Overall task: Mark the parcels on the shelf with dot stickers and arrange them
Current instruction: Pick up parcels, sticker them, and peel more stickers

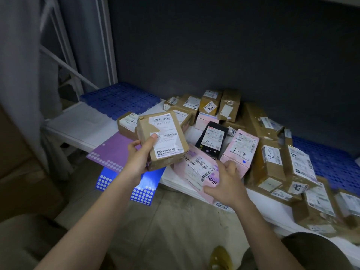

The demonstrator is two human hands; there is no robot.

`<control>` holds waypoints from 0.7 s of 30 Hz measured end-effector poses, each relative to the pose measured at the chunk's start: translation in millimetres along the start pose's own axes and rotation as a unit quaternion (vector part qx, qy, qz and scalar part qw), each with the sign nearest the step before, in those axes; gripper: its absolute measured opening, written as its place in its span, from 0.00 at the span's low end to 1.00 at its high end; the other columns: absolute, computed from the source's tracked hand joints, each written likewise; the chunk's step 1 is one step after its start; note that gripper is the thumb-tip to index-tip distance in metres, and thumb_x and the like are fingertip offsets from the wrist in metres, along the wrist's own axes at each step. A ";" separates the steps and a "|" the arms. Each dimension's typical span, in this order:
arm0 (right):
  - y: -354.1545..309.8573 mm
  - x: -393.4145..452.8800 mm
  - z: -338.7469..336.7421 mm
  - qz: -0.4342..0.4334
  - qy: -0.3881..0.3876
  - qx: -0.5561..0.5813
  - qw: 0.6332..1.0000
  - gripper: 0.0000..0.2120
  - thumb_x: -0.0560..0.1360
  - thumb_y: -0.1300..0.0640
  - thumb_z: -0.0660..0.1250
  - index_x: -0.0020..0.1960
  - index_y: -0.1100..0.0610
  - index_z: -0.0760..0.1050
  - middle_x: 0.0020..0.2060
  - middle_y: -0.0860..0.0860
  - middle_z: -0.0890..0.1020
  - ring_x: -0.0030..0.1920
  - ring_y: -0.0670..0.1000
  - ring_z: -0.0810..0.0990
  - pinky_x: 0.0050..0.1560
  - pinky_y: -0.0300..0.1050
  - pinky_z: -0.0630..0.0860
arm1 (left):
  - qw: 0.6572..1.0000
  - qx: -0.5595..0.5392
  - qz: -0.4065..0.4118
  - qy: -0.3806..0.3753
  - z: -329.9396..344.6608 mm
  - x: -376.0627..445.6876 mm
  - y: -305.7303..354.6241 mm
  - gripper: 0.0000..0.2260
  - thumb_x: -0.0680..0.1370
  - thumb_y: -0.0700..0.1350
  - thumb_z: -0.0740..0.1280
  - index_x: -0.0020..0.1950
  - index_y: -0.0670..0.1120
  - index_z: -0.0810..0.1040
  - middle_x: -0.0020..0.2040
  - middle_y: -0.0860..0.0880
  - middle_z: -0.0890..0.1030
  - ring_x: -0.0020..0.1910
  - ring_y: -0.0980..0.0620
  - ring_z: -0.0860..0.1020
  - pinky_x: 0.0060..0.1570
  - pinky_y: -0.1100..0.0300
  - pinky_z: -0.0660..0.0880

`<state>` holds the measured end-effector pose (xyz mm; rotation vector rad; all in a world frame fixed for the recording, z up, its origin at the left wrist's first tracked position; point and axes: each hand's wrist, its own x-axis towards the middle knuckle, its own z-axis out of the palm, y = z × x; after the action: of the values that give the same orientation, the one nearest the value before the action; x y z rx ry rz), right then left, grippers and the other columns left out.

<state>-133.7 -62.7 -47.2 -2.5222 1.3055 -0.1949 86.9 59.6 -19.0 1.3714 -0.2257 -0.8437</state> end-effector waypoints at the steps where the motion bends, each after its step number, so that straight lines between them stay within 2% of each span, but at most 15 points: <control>1: -0.4 -7.1 -3.6 0.001 0.025 0.027 0.999 0.44 0.65 0.44 0.73 0.74 0.52 0.56 0.61 0.51 0.59 0.64 0.52 0.62 0.59 0.46 0.70 | 1.000 -0.009 0.001 0.006 2.0 0.8 -0.6 0.25 0.74 0.57 0.68 0.64 0.48 0.62 0.48 0.50 0.78 0.42 0.52 0.78 0.40 0.55 0.77; 5: -3.9 -26.4 -23.9 0.018 0.111 0.093 0.989 0.43 0.66 0.45 0.74 0.74 0.51 0.57 0.61 0.46 0.56 0.64 0.50 0.64 0.58 0.42 0.69 | 0.998 -0.054 0.008 0.028 11.7 2.0 3.9 0.24 0.74 0.58 0.69 0.62 0.49 0.63 0.56 0.48 0.79 0.46 0.51 0.80 0.41 0.54 0.78; 10: -19.4 -7.8 -45.7 0.051 0.204 0.131 0.969 0.43 0.67 0.43 0.74 0.74 0.50 0.56 0.63 0.46 0.55 0.58 0.44 0.63 0.53 0.36 0.68 | 0.998 -0.050 0.029 0.031 13.9 4.1 15.4 0.25 0.75 0.57 0.67 0.65 0.48 0.61 0.55 0.49 0.78 0.46 0.54 0.79 0.33 0.59 0.77; 13: -33.3 34.8 -47.0 0.058 0.225 0.120 0.965 0.42 0.68 0.40 0.73 0.73 0.51 0.56 0.64 0.49 0.57 0.60 0.47 0.64 0.55 0.40 0.73 | 0.998 -0.039 0.024 0.038 10.5 9.7 19.6 0.27 0.75 0.57 0.67 0.66 0.47 0.60 0.56 0.50 0.78 0.46 0.55 0.79 0.32 0.60 0.77; 17: -51.1 105.7 -36.1 0.071 0.224 0.096 0.967 0.42 0.68 0.41 0.72 0.73 0.54 0.56 0.64 0.55 0.59 0.63 0.55 0.64 0.61 0.49 0.72 | 0.998 -0.027 0.018 0.045 3.2 21.5 19.7 0.27 0.75 0.56 0.67 0.66 0.47 0.60 0.57 0.49 0.76 0.44 0.58 0.77 0.34 0.59 0.75; 19: -59.2 135.3 -30.3 0.083 0.177 0.127 0.972 0.43 0.71 0.41 0.70 0.76 0.55 0.52 0.68 0.57 0.55 0.67 0.59 0.60 0.65 0.52 0.66 | 0.999 -0.020 0.013 0.038 -0.9 26.1 19.4 0.26 0.75 0.56 0.67 0.65 0.48 0.60 0.55 0.49 0.76 0.44 0.57 0.77 0.33 0.60 0.75; 21: -63.9 153.4 -23.0 0.080 0.101 0.140 0.982 0.42 0.75 0.38 0.64 0.78 0.54 0.46 0.74 0.58 0.48 0.72 0.62 0.51 0.72 0.56 0.56 | 0.999 -0.011 0.010 0.033 -5.3 29.7 17.5 0.24 0.76 0.56 0.66 0.64 0.49 0.60 0.53 0.50 0.77 0.43 0.56 0.78 0.31 0.60 0.76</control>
<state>-1.1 -157.4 -7.2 -2.1951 1.4354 -0.5701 117.6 43.9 -13.8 1.3715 -0.1779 -0.7802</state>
